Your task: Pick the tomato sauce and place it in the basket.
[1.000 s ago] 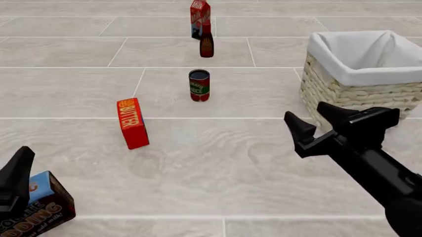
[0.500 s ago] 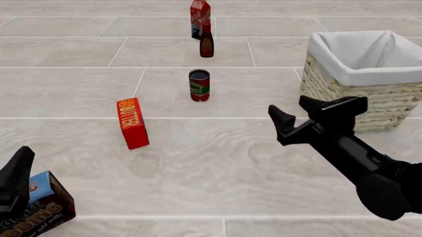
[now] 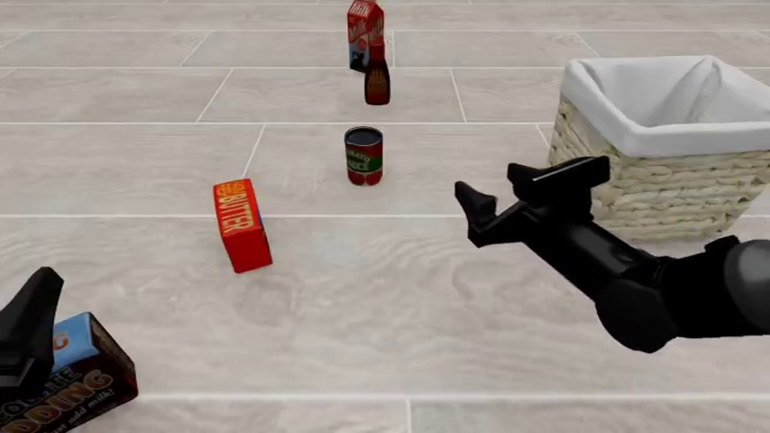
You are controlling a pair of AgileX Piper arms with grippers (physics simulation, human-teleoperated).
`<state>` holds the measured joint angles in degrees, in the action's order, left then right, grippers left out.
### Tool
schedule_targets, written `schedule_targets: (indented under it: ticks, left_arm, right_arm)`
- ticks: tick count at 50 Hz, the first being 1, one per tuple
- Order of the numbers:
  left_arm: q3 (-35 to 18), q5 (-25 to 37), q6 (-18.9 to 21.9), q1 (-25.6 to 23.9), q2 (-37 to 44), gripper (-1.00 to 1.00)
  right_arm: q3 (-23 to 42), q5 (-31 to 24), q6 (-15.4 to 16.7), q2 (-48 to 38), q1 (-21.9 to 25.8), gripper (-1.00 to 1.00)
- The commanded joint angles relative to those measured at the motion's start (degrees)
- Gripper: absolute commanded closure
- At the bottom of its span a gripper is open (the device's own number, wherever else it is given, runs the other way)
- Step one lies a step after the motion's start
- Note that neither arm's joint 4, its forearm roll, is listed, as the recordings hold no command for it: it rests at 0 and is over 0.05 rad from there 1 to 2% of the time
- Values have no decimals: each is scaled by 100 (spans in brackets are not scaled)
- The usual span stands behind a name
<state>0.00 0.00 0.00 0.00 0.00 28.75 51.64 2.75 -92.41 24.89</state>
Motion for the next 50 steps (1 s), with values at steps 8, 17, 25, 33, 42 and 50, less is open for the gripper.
schedule_targets:
  ticks: [8,17,25,33,42,50]
  left_arm:
    - [0,0,0,0,0,-100]
    - [0,0,0,0,0,-100]
    - [0,0,0,0,0,-100]
    - [0,0,0,0,0,-100]
    - [0,0,0,0,0,-100]
    - [0,0,0,0,0,-100]
  right_arm:
    - [594,-171,8,-575,40,-100]
    - [998,-360,-53,-886,20,-100]
    - [1185,-431,-20,-1042,37,-100]
    - [1413,-463,36,-1259,23,-100]
    - [1711,-582,86,-1456,61,-100]
    - [1999,-657,196,-1721,48,-100]
